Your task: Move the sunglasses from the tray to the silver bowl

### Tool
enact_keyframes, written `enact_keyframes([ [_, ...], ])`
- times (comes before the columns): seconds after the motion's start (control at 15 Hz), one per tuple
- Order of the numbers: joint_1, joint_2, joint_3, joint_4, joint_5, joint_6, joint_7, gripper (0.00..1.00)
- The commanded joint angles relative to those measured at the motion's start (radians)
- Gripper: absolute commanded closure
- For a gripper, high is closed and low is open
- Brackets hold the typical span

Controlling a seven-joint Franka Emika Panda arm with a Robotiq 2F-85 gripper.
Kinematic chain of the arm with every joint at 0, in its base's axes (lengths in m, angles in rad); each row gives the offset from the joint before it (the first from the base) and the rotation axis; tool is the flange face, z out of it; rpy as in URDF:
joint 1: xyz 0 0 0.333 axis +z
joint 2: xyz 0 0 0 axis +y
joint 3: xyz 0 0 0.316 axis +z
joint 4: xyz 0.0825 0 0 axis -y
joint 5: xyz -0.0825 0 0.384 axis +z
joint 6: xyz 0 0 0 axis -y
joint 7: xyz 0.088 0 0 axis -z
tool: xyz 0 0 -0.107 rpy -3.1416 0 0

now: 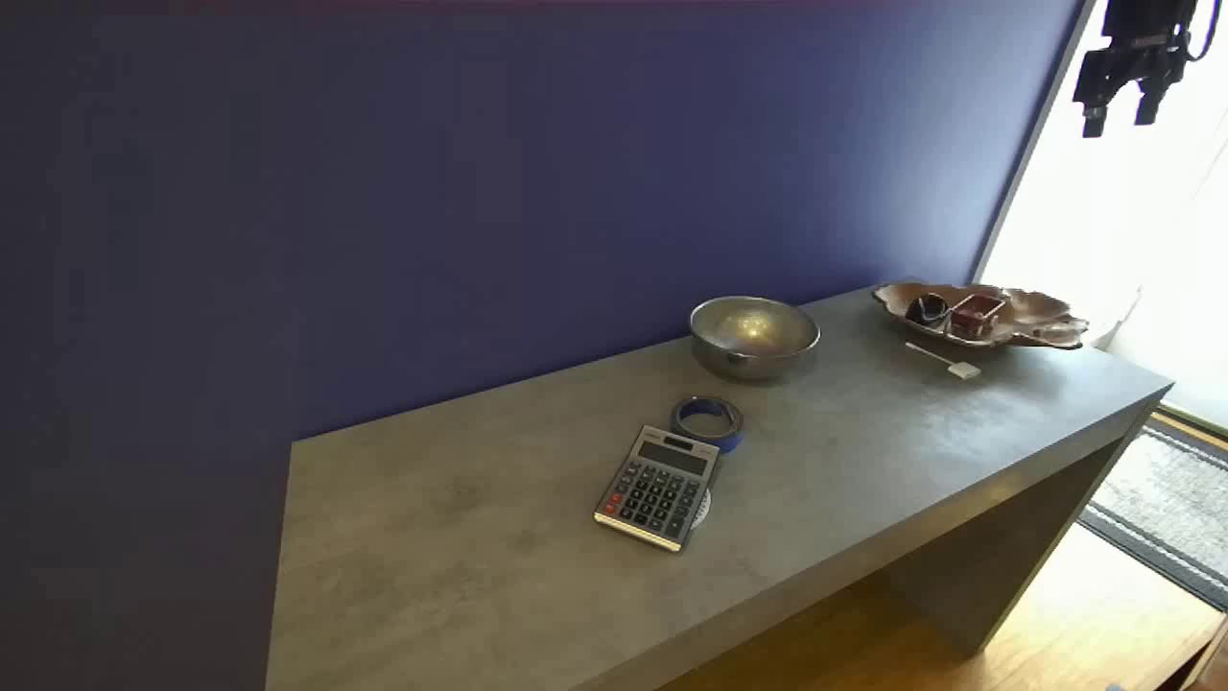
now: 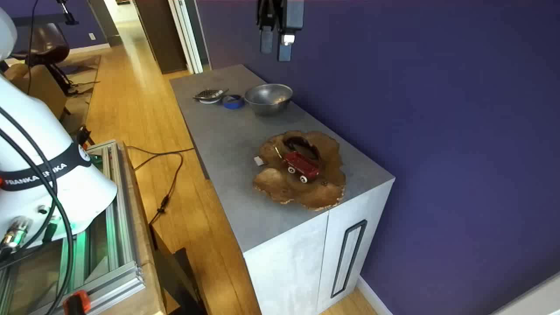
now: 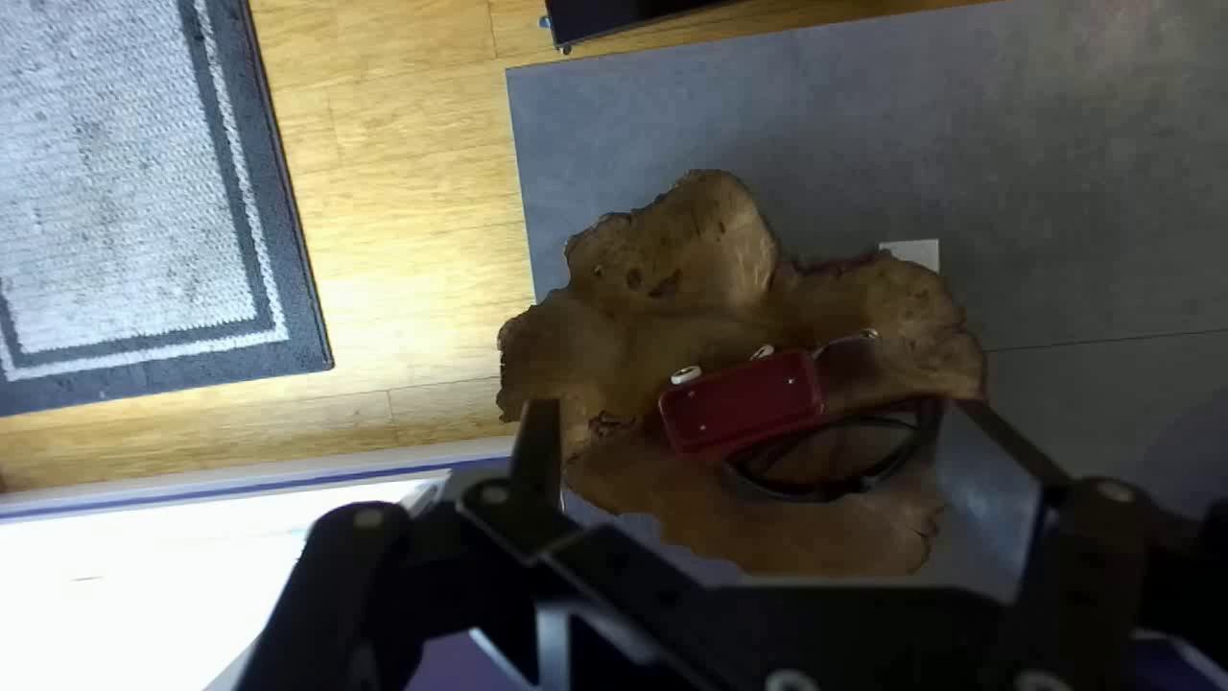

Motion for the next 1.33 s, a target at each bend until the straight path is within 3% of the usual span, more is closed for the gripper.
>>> enact_keyframes([
  [0.0,0.006,0.000,-0.006,0.002,-0.001,-0.002,0.000,0.00],
  [0.4,0.012,0.011,0.000,-0.002,-0.003,0.006,0.006,0.00],
  [0.6,0.030,0.031,0.005,-0.027,0.062,0.063,0.036,0.00],
  [0.93,0.057,0.040,0.030,-0.174,0.199,0.309,0.215,0.00],
  [1.27,0.099,0.117,0.071,-0.286,0.228,0.492,0.252,0.00],
])
